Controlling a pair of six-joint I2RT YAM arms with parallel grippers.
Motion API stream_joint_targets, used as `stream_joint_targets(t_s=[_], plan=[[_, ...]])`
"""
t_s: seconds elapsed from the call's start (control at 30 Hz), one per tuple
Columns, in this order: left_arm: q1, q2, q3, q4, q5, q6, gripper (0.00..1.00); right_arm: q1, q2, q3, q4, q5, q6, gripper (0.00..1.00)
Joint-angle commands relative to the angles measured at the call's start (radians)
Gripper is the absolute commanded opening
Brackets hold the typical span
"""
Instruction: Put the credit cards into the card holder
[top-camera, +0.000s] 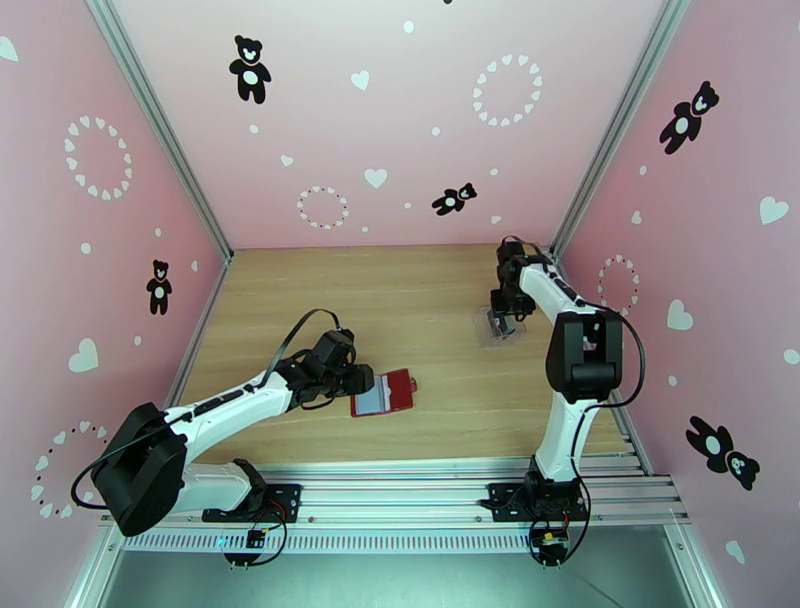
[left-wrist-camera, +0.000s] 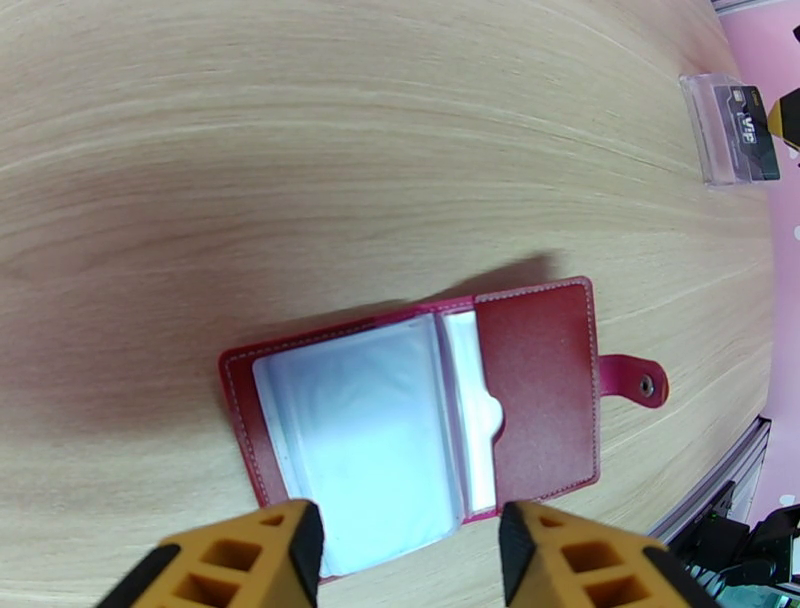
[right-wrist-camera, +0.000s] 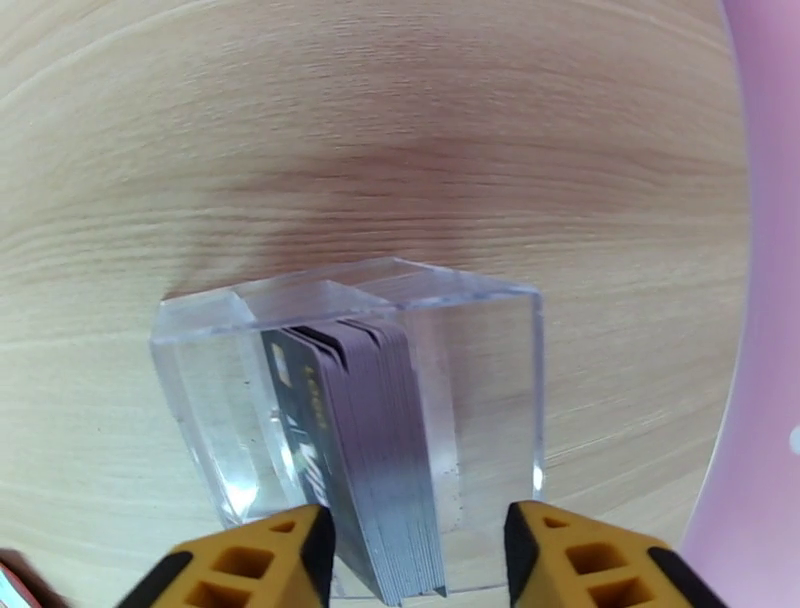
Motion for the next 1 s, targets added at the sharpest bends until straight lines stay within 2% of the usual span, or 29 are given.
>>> stream_joint_targets(t_s=[0.0, 0.57, 0.83, 0.97], plan=[[0.01, -0.005, -0.012, -0.013, 0.004, 0.003, 0.52, 0.0, -0.025, -0.012, 0.005, -0.051, 0.007, 0.62], [0.009, -0.009, -0.013, -0.011, 0.008, 0.002, 0.52, -0.001, 0.099, 0.031, -0.041, 0.021, -0.001, 0.61], [0.01, -0.02, -0.012, -0.024, 0.002, 0.005, 0.52, 0.0, 0.04, 0.027, -0.018, -0.049, 0.007, 0.6], [0.009, -0.02, -0.01, -0.024, 0.003, 0.005, 0.52, -0.003, 0.018, 0.022, -0.013, -0.024, 0.014, 0.61]])
